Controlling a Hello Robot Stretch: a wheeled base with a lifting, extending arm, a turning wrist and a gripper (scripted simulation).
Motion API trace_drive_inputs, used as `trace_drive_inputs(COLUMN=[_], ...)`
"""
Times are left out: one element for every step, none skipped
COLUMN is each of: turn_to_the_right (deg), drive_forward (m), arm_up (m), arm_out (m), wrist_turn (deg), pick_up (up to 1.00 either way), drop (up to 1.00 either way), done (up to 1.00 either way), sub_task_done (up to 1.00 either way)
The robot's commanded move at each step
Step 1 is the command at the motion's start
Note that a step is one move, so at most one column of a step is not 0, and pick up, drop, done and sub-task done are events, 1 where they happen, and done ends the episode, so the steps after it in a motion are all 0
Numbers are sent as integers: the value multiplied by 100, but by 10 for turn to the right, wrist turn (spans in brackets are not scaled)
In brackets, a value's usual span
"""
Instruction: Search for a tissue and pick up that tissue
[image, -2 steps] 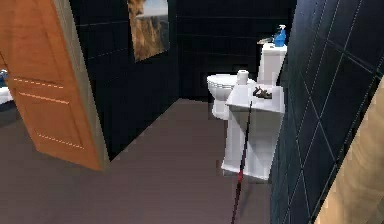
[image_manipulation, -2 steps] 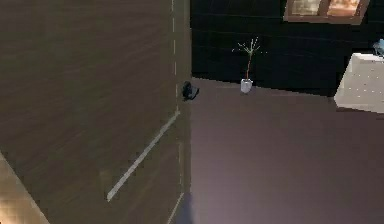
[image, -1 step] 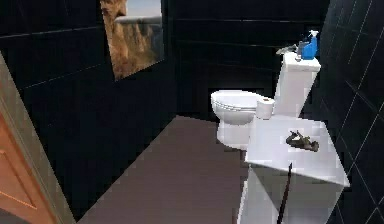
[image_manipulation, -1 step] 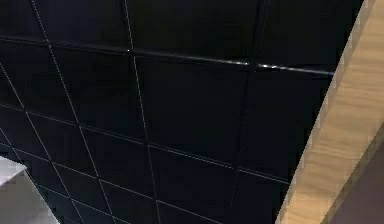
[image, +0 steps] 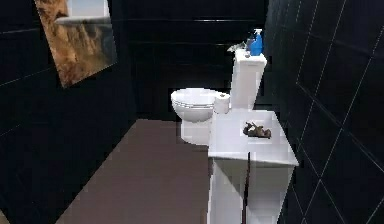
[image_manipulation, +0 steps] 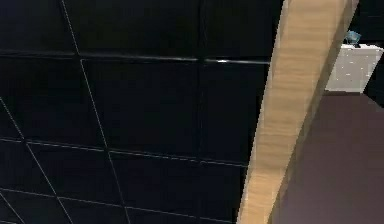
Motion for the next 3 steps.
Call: trace_drive_inputs(turn_to_the_right=[0, -450, -270], drive_forward=[40, 0, 0], arm_up=[0, 0, 0], arm_out=[0, 0, 0], wrist_turn=[0, 0, 0], pick_up=[0, 0, 0], drop=[0, 0, 0], done=[0, 0, 0], sub_task_done=[0, 0, 0])
